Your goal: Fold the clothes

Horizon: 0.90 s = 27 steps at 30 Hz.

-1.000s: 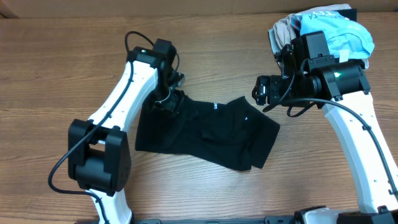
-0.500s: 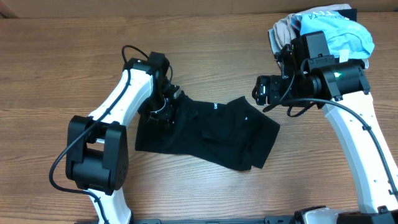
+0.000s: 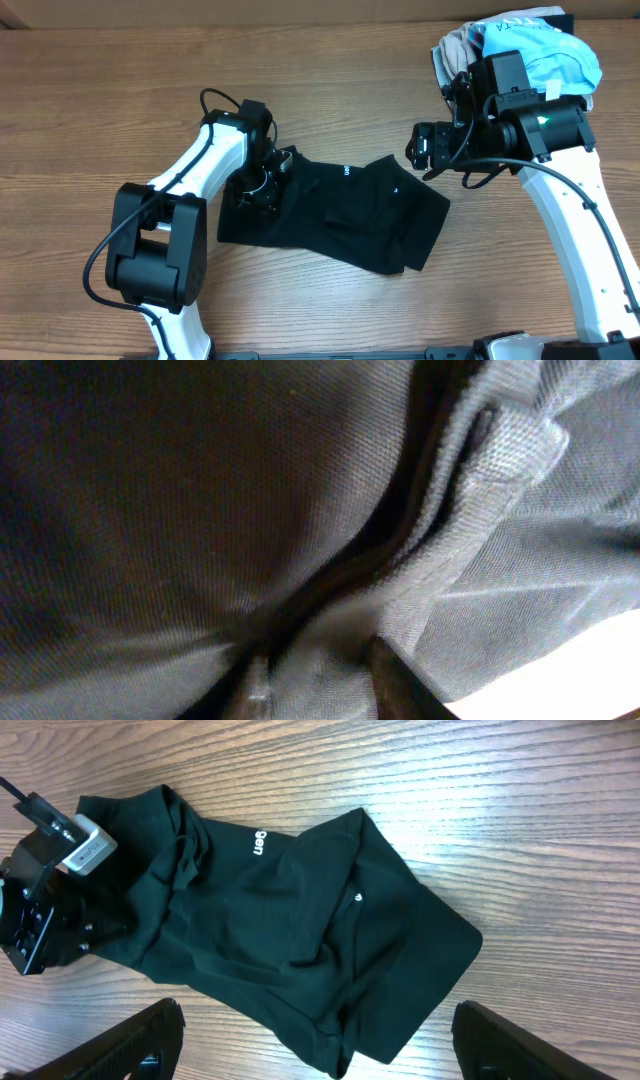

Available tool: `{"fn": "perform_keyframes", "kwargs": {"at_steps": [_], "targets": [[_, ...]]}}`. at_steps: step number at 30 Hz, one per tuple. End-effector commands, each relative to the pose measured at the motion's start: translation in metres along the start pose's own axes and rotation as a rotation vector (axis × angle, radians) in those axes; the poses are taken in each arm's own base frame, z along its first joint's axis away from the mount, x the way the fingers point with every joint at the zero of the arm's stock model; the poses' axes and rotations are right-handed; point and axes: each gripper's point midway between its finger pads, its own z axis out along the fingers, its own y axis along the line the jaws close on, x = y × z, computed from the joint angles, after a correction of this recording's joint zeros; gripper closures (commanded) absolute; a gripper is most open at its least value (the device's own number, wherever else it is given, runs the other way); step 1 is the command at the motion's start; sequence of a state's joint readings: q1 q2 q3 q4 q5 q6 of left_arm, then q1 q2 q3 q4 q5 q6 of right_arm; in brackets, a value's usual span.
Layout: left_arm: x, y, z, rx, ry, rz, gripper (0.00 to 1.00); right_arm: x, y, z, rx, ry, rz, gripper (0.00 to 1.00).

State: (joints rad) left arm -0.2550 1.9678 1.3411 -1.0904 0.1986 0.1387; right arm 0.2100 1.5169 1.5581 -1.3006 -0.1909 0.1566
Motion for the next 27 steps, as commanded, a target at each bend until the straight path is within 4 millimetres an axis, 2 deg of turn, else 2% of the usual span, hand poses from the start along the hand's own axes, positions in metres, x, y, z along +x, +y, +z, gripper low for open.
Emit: {"fn": "perform_keyframes", "kwargs": {"at_steps": [1, 3, 7, 12, 18, 23, 25, 27], "targets": [[0.002, -0.001, -0.001, 0.005, 0.002, 0.017, 0.85, -0.005, 0.0, -0.004, 0.006, -0.022, -0.007, 0.11], [0.003, -0.002, -0.003, 0.006, 0.009, 0.017, 0.96, -0.005, 0.0, -0.004, 0.006, -0.023, -0.008, 0.11], [-0.001, -0.011, -0.018, 0.035, 0.008, 0.02, 0.96, -0.006, 0.0, -0.004, 0.004, -0.028, -0.008, 0.11], [-0.007, -0.035, -0.035, 0.091, 0.0, 0.062, 0.96, -0.006, 0.0, -0.004, 0.005, -0.025, -0.008, 0.11], [0.005, -0.067, -0.029, 0.099, 0.058, 0.152, 0.96, -0.005, 0.0, -0.004, 0.006, -0.023, -0.007, 0.11], [0.016, -0.102, -0.021, 0.089, 0.102, 0.254, 0.96, -0.005, 0.0, -0.004, 0.006, -0.022, -0.007, 0.11], [0.02, -0.115, -0.017, 0.079, 0.114, 0.298, 0.92, -0.005, 0.0, -0.004, 0.006, -0.022, -0.007, 0.11], [0.022, -0.123, -0.014, 0.059, 0.12, 0.329, 0.78, -0.005, -0.001, -0.004, 0.006, -0.023, -0.006, 0.11]]}}
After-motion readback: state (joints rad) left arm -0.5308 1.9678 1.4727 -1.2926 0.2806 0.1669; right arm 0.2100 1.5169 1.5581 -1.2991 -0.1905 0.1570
